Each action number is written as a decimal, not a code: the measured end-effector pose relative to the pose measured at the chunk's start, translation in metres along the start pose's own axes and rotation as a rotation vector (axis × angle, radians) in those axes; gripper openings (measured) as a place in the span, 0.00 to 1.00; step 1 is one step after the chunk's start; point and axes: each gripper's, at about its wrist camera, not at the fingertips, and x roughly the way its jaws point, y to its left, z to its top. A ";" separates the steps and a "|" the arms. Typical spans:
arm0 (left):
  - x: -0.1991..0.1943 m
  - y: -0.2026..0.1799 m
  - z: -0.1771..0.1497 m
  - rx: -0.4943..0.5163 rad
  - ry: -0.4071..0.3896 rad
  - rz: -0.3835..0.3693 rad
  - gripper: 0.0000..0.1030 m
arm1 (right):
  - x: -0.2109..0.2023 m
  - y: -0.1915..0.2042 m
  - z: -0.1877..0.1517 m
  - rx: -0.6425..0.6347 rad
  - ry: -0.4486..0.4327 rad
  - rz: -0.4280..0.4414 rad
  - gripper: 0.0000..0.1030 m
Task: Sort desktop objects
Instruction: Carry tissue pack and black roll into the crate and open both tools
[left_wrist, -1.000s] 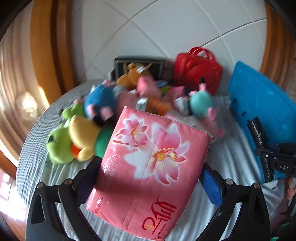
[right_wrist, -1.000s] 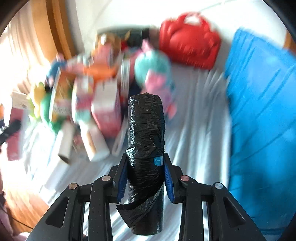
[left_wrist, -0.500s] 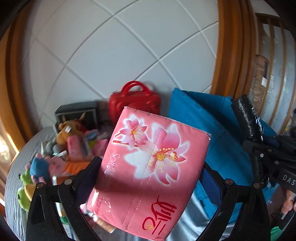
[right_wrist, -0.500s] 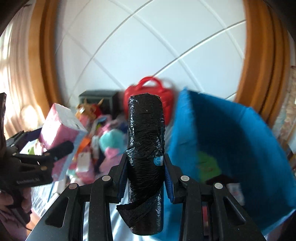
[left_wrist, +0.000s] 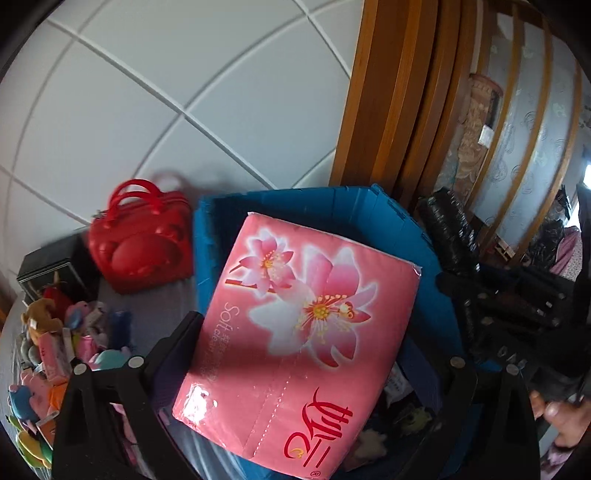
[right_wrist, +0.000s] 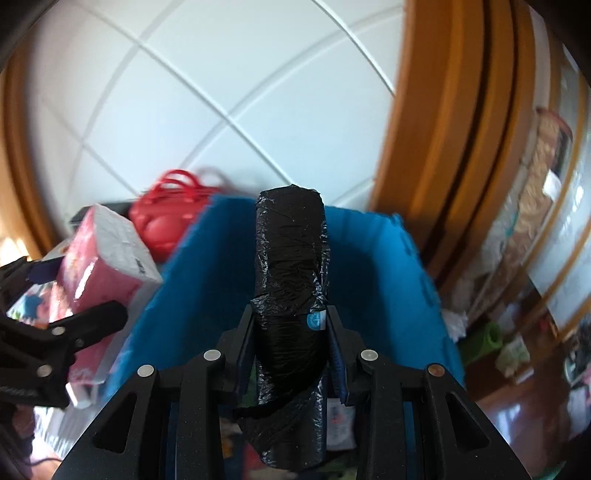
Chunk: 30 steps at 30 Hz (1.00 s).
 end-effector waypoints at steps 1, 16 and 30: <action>0.016 -0.006 0.010 -0.011 0.038 0.000 0.97 | 0.020 -0.012 0.005 0.007 0.038 -0.002 0.33; 0.297 -0.025 -0.018 0.034 0.683 0.242 0.97 | 0.267 -0.062 -0.103 0.048 0.658 0.078 0.33; 0.334 -0.030 -0.052 0.097 0.856 0.270 0.98 | 0.309 -0.060 -0.165 -0.001 0.814 0.092 0.35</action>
